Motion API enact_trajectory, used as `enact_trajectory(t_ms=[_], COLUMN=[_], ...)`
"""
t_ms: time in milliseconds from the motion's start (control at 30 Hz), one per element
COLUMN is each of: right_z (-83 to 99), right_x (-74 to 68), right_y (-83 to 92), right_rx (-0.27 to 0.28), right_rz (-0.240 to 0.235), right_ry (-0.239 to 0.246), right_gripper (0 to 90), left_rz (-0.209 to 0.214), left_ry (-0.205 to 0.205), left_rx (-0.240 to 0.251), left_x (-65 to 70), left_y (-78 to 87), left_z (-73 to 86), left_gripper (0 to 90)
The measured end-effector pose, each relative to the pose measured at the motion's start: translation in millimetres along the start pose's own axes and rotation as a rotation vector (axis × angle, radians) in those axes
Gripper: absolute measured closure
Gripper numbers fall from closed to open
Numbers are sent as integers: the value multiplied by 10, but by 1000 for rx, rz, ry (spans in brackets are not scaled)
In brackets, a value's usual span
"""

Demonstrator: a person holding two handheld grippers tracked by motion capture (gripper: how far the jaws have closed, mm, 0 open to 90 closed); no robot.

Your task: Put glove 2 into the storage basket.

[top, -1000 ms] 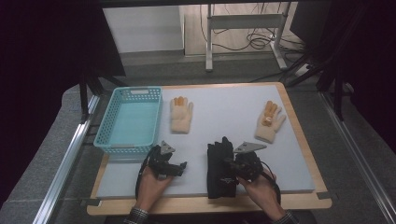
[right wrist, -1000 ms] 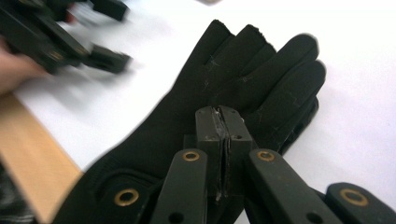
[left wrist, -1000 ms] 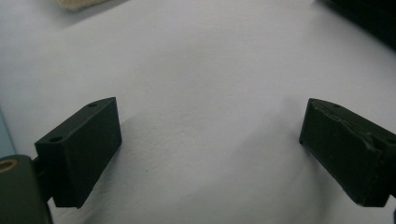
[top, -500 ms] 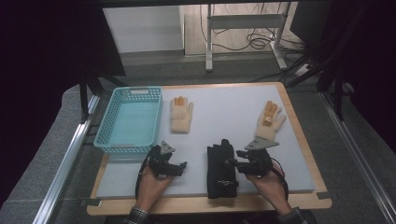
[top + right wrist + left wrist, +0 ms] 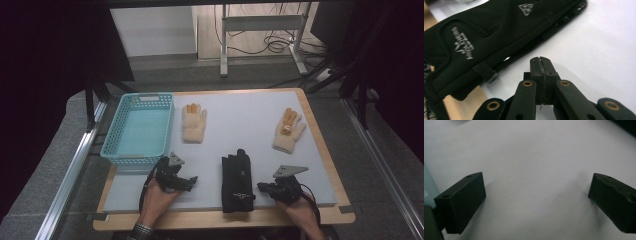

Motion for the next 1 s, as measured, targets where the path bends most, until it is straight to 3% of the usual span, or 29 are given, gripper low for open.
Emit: enact_trajectory(t_ms=[300,400,600,1000], right_z=[-99,-127,-224,-477], right_x=[-308,-349,-440,-622], right_y=[-191,-234,-369,-694], right_rx=[-16,-15,-12,-11], right_rz=[-53,-60,-64,-66], right_ry=[78,86,99,151], right_gripper=[882,876,867,836], left_rz=[28,24,30,33], left_ry=[-31,-27,-42,-51], left_rx=[-10,-28,0,-1], left_x=[-101,-141,-176,-185], left_y=[76,102,117,115], left_z=[79,99,131,128], left_gripper=[27,24,23,19])
Point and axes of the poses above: each handheld gripper's, and its own axes: y roughly backward along the jaws, z roughly out of its underside, x roughly to its right, the point moved 8 cm from there along -y, roughly forward along the jaws, and after that the axes turned 1 degree about y, right-handed, at the moved point
